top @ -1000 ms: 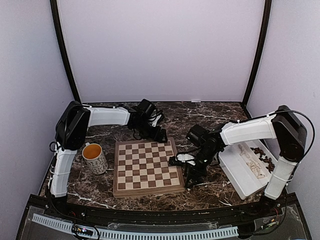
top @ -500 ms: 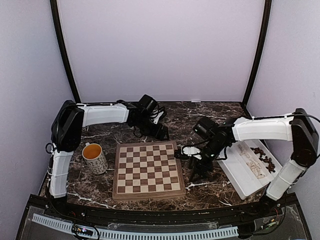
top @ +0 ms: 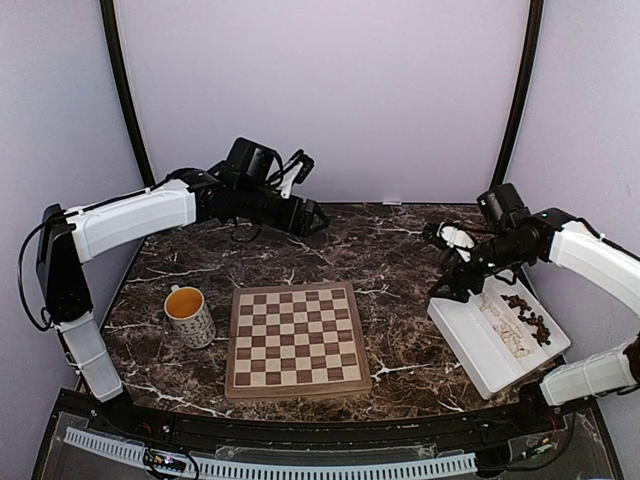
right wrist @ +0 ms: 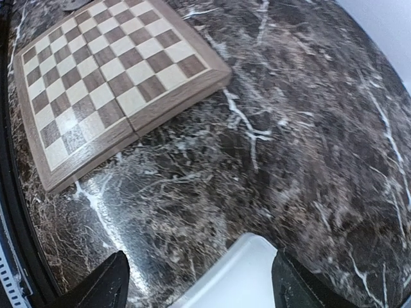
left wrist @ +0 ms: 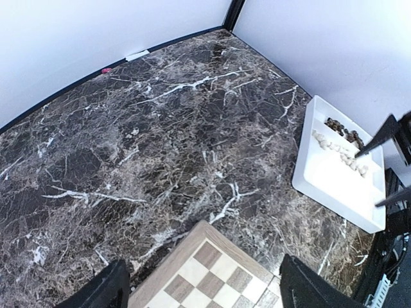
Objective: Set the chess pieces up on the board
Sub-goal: Move the chessboard to the center of the board, then move the storage box to the center of the board.
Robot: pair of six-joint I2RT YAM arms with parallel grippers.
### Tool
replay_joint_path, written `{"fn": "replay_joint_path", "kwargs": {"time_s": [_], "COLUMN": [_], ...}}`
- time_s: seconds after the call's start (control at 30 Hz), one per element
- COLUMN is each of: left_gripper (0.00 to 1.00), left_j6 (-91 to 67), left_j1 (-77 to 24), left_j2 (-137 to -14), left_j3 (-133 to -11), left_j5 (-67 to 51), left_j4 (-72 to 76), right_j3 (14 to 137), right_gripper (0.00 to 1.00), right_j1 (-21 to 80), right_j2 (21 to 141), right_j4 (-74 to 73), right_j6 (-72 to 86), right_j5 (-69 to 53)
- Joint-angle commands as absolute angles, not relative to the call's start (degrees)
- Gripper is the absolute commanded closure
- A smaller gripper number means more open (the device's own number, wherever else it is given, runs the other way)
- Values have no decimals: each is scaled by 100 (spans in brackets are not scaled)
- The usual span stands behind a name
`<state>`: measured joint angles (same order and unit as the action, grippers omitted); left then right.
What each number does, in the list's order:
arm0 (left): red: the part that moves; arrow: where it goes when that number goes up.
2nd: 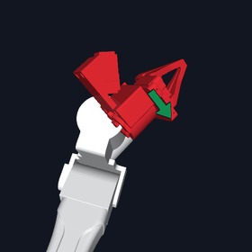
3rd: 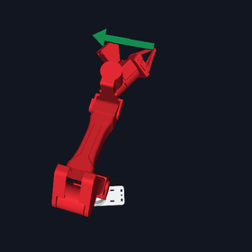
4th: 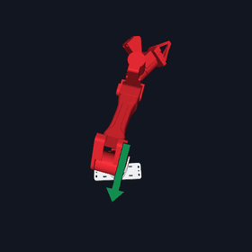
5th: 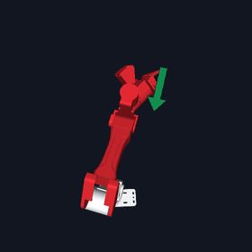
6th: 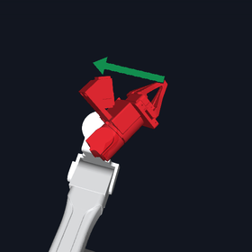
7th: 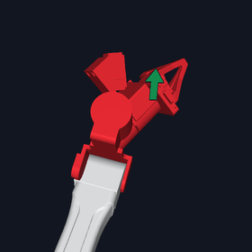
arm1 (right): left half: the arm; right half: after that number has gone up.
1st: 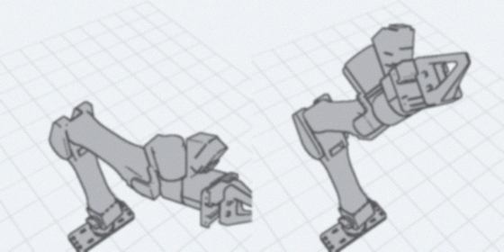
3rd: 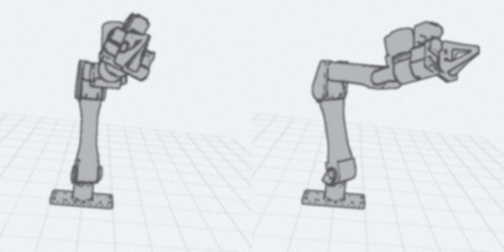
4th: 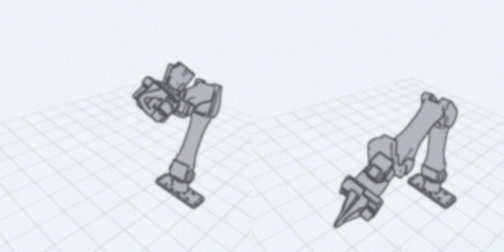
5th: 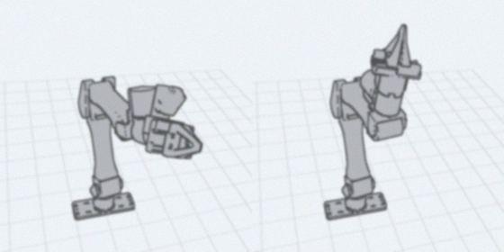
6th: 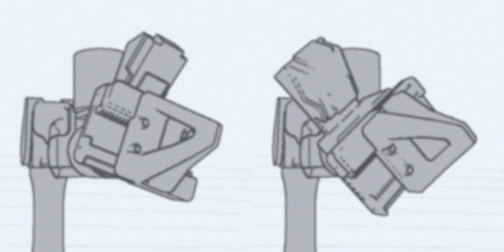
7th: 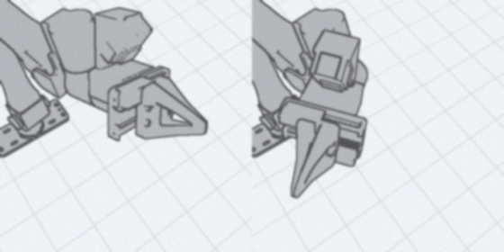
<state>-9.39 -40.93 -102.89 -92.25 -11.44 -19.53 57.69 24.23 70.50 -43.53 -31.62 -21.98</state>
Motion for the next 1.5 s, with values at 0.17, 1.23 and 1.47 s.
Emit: {"fn": "replay_joint_path", "kwargs": {"time_s": [0.17,1.23,1.47], "left_gripper": [22,22,22], "left_j6": [-416,-344,-370], "left_j1": [-4778,-5324,-5323], "left_j2": [-9603,-10059,-10138], "left_j3": [-8303,-8464,-8483], "left_j5": [-1378,-839,-842], "left_j4": [-1161,-1529,-1554], "right_j3": [5369,5905,5611], "right_gripper": [19,70,77], "right_j1": [642,-1722,-1718], "right_j2": [5735,7542,7663], "right_j4": [-4669,-5361,-5385], "right_j6": [-2932,-2897,-3269], "right_j5": [-2126,-686,-916]}}
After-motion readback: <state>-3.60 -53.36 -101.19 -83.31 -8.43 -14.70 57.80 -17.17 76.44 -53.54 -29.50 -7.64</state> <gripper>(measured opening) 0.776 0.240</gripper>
